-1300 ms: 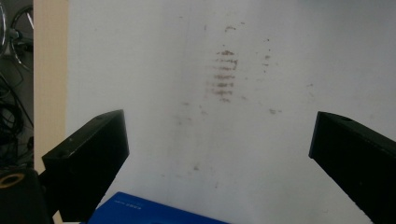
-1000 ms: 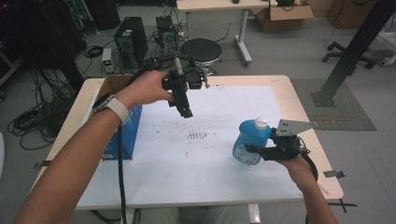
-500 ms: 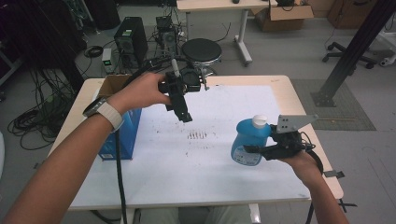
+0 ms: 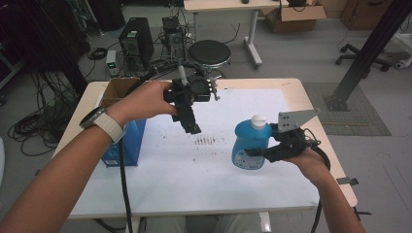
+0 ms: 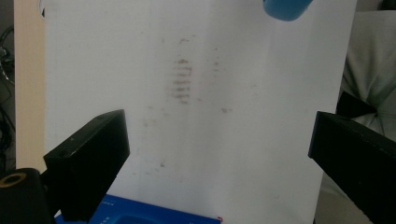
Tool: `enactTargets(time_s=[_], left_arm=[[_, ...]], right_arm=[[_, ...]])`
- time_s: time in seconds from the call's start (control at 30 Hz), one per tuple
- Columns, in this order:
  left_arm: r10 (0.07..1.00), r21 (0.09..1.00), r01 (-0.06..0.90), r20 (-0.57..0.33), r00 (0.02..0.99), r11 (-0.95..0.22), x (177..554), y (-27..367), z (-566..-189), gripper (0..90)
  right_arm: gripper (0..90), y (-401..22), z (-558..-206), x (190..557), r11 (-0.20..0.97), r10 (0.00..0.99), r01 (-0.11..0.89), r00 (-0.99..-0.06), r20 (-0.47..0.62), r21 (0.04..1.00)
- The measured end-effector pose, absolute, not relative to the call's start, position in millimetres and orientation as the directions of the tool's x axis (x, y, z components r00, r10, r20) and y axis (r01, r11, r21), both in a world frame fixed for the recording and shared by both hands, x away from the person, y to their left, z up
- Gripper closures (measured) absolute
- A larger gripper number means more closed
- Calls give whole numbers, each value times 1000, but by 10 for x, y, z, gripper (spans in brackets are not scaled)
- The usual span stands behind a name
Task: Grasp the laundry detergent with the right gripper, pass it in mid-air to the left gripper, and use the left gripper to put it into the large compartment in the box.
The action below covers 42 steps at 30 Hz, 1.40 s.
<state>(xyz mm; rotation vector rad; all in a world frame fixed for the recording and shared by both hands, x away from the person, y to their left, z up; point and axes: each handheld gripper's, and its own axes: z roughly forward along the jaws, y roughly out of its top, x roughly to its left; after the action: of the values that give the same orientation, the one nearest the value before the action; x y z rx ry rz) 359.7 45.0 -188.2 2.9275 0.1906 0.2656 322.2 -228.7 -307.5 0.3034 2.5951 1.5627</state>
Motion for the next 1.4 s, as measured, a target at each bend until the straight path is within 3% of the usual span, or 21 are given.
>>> enactTargets(time_s=[0.6,1.4], left_arm=[[87,227,56,128,988,-972,3390,468,-1872,60],[56,240,30,101,993,-970,3272,452,-1833,60]], right_arm=[[446,-1858,-3053,3336,472,101,61,-995,15,880],[447,-1447,-3061,3404,482,29,23,-1000,10,876]])
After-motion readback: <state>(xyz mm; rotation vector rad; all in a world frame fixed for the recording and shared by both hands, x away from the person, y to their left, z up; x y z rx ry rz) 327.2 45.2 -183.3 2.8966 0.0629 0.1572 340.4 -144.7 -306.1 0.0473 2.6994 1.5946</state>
